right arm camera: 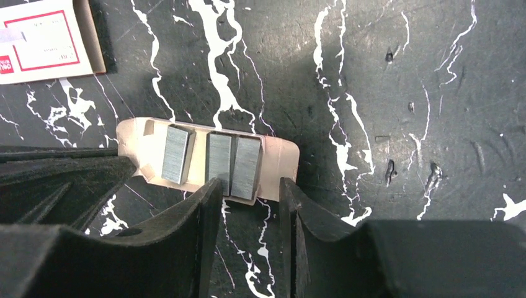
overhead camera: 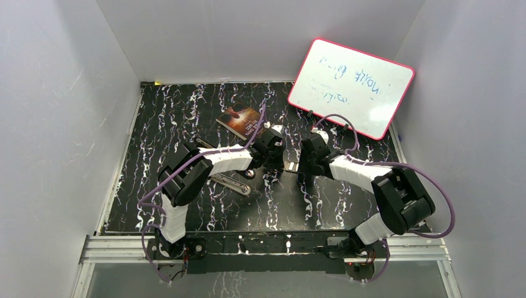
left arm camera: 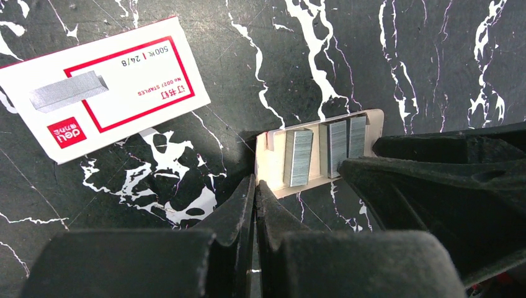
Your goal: Load the staples into the stapler
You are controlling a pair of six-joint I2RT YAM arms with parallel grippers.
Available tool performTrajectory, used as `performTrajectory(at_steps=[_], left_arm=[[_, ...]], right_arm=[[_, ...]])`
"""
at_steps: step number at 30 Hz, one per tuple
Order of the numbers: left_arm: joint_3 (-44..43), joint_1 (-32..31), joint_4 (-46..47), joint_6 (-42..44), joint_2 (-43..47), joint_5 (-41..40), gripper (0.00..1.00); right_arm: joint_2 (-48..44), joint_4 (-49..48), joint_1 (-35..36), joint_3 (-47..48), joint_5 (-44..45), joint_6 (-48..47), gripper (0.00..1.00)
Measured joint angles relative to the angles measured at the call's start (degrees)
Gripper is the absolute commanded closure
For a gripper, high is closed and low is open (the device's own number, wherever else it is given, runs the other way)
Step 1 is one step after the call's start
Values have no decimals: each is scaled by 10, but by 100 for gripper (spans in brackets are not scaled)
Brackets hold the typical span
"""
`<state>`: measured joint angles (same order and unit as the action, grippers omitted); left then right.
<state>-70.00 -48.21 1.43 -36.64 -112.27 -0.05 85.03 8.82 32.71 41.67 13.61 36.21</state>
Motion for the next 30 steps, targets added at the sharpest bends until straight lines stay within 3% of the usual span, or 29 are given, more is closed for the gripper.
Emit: performTrajectory(at_steps=[10,15,30], left_arm=[[0,0,-2,1,0,0,100],[0,0,-2,2,0,0,100],[0,0,-3,2,0,1,100]], right_arm=[[15,-17,0,10,2,-2,66],[15,-17,0,10,8,-3,55],[15,-36,-1,5,-2,-3,48]])
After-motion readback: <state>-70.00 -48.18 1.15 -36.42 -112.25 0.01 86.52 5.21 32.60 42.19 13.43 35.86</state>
